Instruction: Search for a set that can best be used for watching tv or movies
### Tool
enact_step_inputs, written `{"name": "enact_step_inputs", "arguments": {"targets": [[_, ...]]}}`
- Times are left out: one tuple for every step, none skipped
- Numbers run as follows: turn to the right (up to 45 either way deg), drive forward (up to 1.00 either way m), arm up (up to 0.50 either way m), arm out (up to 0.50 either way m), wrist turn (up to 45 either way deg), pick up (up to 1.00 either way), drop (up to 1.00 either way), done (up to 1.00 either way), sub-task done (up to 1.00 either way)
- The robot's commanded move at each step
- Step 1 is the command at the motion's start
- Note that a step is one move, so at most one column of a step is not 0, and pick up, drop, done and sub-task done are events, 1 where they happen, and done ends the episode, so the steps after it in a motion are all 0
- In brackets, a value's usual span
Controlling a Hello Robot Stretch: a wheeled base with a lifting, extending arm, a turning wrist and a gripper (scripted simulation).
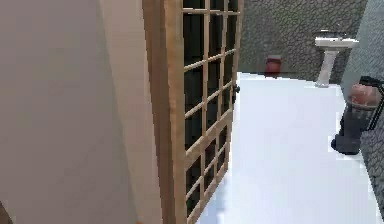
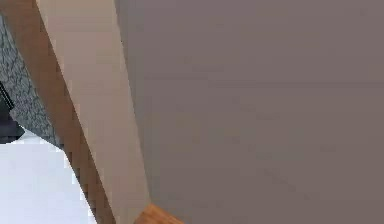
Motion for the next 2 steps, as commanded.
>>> {"name": "enact_step_inputs", "arguments": {"targets": [[-45.0, 0.00, 0.00, 0.00, 0.0, 0.00, 0.00, 0.00, 0.00], [-45.0, 0.00, 0.00, 0.00, 0.0, 0.00, 0.00, 0.00, 0.00]]}}
